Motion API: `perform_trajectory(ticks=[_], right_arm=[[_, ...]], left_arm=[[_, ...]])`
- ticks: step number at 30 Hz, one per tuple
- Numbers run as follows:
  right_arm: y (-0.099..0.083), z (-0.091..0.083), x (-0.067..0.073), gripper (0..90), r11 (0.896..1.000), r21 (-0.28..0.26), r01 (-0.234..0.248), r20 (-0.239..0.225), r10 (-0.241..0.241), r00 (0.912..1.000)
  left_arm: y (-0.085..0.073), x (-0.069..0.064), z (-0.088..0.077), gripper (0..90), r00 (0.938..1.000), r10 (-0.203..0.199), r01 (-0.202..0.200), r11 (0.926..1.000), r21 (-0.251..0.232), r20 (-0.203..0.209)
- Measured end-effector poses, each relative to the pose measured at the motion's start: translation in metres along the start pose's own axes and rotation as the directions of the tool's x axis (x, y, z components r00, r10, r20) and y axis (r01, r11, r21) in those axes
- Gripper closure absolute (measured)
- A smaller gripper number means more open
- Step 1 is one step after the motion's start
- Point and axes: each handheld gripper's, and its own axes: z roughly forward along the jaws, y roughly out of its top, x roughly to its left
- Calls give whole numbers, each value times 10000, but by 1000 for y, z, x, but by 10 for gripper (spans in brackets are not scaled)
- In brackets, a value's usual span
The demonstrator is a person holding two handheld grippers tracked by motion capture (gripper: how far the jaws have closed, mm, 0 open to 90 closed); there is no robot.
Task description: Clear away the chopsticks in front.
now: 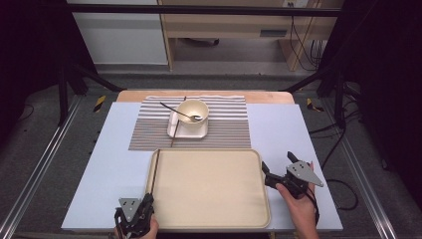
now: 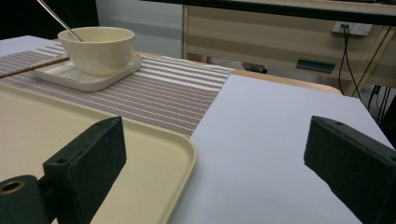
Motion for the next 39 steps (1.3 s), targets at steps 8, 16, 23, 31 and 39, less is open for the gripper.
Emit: perform_trajectory(ticks=[8,16,23,31,39], right_arm=[[0,0,-1,58,10000,9,25,-16,-25,10000],[0,0,0,58,10000,13,6,-24,-6,10000],[0,1,1,58,10000,9,24,-34,-24,10000],[0,1,1,58,10000,11,9,-31,-9,10000],[0,1,1,58,10000,-2,50,-55,-50,10000]], left_arm=[[-2,0,1,858,10000,10,-10,10000,46,-15],[-3,0,2,858,10000,-35,35,9999,140,44],[-4,-2,3,857,10000,-63,61,9998,199,69],[-5,0,4,857,9999,-152,152,9996,237,38],[-6,0,6,856,9998,-189,187,9996,227,93]])
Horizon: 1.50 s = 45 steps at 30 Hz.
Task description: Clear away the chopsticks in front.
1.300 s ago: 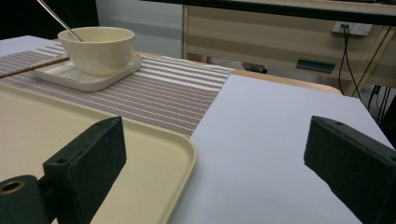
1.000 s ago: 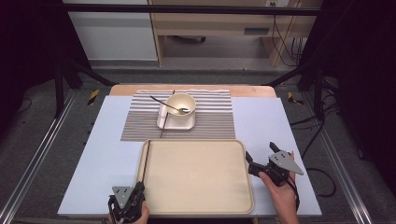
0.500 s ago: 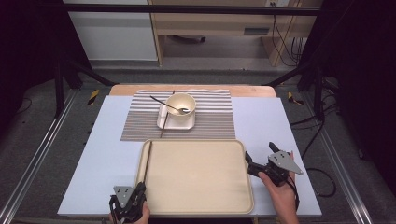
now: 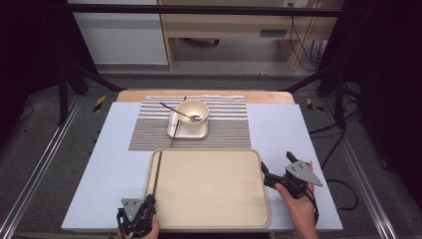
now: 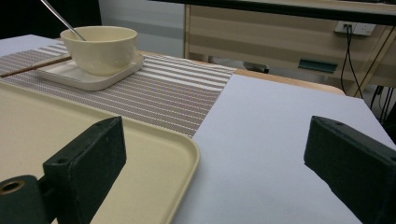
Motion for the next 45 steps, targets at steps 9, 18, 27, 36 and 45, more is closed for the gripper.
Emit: perform_trajectory(ticks=[9,18,27,36,45], right_arm=[[0,0,1,58,10000,38,-15,-30,15,10000],[0,1,1,58,10000,86,-26,-55,26,10000],[0,1,1,58,10000,56,-11,-65,11,10000],[0,1,1,58,10000,52,-2,-65,2,10000],[0,1,1,58,10000,52,35,-63,-35,10000]], left_arm=[[1,0,1,855,10000,12,-12,10000,-31,-54],[1,-1,0,819,9999,-116,115,9998,-176,-75],[3,-6,-2,809,10000,57,-59,9995,-309,-55],[5,-10,-3,800,9999,132,-130,9993,-339,66],[8,-13,-3,784,9995,250,-243,9991,-360,179]])
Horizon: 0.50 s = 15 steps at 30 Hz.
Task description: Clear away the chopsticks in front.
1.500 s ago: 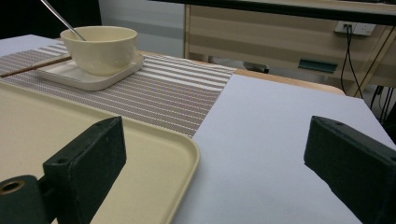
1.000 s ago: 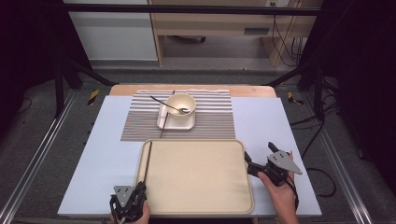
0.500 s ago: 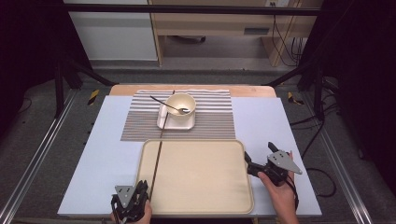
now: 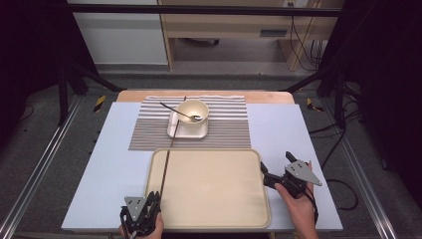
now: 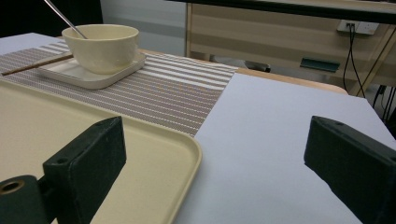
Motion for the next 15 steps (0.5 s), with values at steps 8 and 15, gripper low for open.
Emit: perform_trajectory(ticks=[8,15], right_arm=[[0,0,0,58,10000,3,-17,10,17,10000],[0,0,-1,58,10000,51,21,39,-22,10000]], left_arm=[[6,0,2,745,9998,172,-171,9998,-33,74],[27,-2,11,595,9952,939,-938,9956,-73,272]])
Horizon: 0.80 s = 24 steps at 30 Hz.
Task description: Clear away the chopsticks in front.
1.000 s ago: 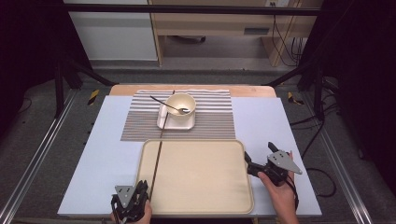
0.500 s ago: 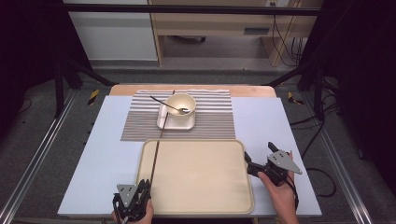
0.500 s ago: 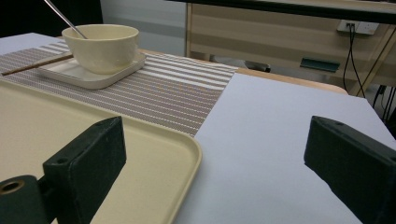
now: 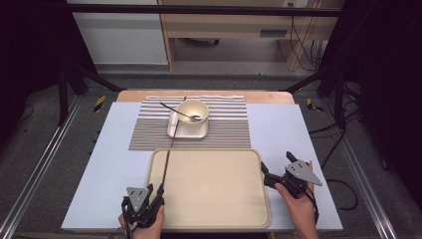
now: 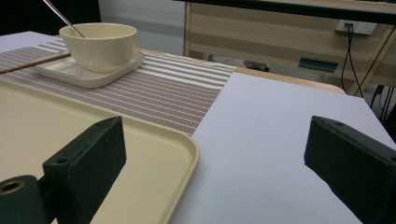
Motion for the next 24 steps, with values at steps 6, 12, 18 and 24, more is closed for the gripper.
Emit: perform_trajectory(ticks=[6,12,18,24], right_arm=[[0,1,2,55,9999,60,149,-26,-149,9999],[0,2,1,55,9997,101,235,-5,-235,9997],[-2,3,-1,54,9994,200,291,42,-292,9996],[-4,6,-1,52,9978,336,565,181,-571,9982]], left_arm=[[22,-3,7,505,9959,855,-857,9963,71,311],[45,-2,16,417,9888,1405,-1410,9900,70,504],[73,-1,35,344,9723,2085,-2109,9774,122,1054],[95,2,65,307,9562,2330,-2403,9705,207,1773]])
